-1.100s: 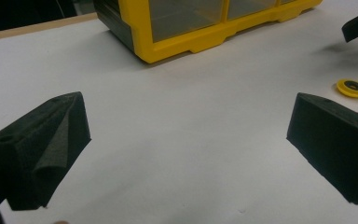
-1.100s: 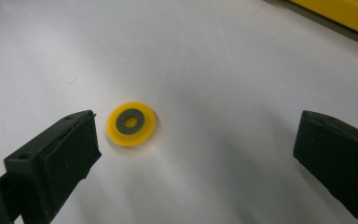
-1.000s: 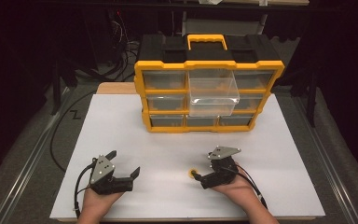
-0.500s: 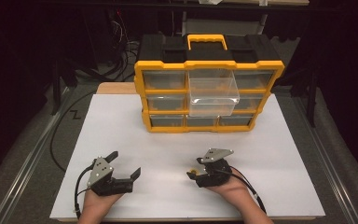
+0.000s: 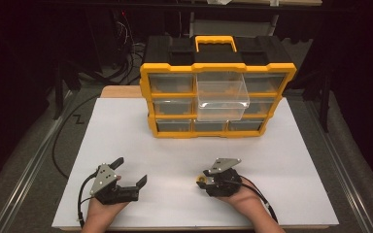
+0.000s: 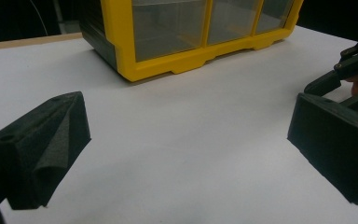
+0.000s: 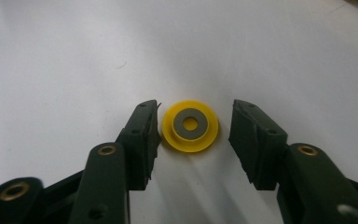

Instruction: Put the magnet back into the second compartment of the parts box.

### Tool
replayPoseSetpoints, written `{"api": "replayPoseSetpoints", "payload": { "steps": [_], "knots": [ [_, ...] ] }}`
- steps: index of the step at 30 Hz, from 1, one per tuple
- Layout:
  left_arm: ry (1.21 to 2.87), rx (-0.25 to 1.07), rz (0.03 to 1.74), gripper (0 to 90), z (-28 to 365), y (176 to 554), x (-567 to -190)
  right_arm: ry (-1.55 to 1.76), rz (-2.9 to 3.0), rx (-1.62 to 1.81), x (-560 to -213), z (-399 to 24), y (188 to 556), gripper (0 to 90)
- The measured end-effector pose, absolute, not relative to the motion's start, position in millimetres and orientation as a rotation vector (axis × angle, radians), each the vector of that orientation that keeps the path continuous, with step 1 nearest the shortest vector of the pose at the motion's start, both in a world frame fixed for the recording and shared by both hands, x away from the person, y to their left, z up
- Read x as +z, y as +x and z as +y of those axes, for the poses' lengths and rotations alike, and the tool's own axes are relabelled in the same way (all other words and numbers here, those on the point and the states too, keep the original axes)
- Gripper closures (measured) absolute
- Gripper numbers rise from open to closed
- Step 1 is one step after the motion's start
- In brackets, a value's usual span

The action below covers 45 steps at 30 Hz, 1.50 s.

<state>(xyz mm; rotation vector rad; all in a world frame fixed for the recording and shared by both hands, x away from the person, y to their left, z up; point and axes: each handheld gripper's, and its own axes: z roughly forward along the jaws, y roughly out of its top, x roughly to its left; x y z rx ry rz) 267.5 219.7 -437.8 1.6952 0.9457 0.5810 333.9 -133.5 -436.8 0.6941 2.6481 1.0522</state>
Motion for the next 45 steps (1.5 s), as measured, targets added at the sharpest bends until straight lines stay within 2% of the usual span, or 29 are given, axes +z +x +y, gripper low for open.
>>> {"api": "replayPoseSetpoints", "payload": {
  "steps": [5, 8, 26, 45],
  "knots": [
    [1.693, 0.595, 0.941, 0.2, 219.9, 266.9, -437.4, 0.669, 2.642, 1.048, -438.2, -128.2, 332.6, 62.6],
    [1.699, 0.612, 0.932, 0.2, 219.1, 266.0, -437.2, 0.669, 2.645, 1.044, -438.2, -126.7, 332.5, 63.9],
    [1.723, 0.632, 0.908, 0.2, 217.1, 264.7, -438.5, 0.682, 2.647, 1.105, -431.4, -136.1, 331.4, 64.5],
    [1.724, 0.637, 0.903, 0.2, 216.4, 264.2, -438.7, 0.783, 2.565, 1.154, -423.4, -181.6, 333.9, 64.4]
  ]
}}
